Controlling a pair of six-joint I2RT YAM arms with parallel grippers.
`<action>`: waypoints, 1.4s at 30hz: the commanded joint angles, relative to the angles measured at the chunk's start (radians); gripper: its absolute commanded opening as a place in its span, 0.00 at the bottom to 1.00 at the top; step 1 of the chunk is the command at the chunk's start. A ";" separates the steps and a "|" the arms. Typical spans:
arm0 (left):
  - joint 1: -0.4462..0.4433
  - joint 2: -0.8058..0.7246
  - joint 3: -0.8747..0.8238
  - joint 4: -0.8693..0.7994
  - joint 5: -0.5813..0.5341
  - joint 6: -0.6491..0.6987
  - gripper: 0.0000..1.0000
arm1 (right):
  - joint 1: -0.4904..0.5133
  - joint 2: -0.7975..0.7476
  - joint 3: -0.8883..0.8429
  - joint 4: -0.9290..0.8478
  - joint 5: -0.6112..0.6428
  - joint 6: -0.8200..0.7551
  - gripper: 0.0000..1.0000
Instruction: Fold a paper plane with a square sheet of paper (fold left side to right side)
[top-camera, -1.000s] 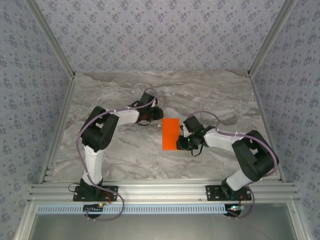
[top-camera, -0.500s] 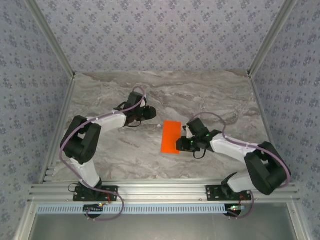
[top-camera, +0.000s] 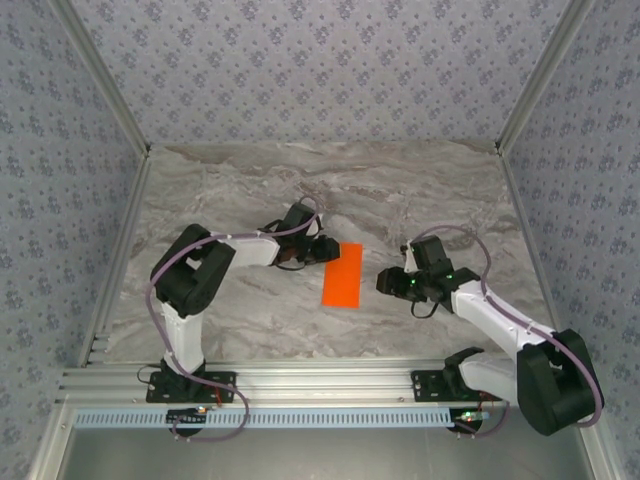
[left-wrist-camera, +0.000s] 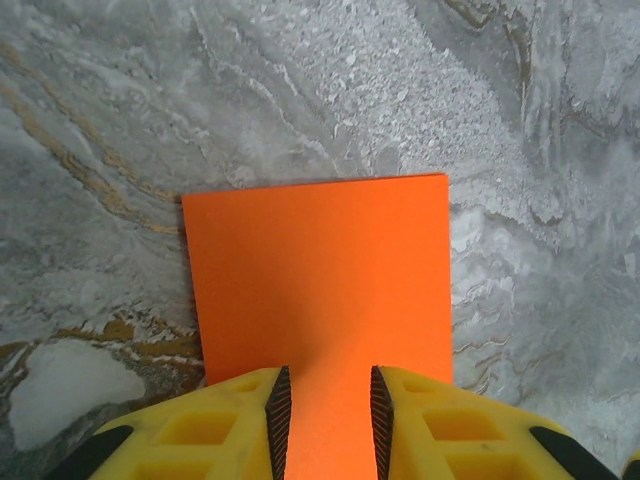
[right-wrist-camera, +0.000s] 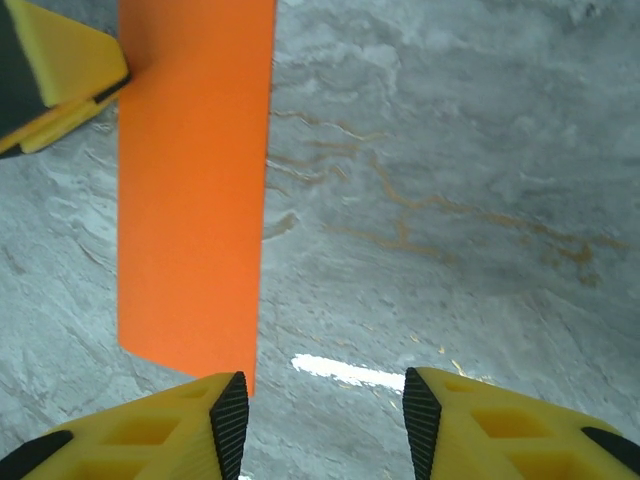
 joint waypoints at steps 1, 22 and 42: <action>-0.009 -0.047 -0.008 -0.013 -0.025 -0.005 0.30 | -0.007 -0.013 -0.014 -0.031 -0.012 -0.019 0.50; -0.027 -0.033 -0.043 -0.119 -0.100 0.013 0.29 | 0.014 0.109 -0.015 0.154 -0.204 0.124 0.55; -0.035 -0.036 -0.059 -0.101 -0.104 0.007 0.29 | 0.102 0.322 0.034 0.321 -0.214 0.289 0.49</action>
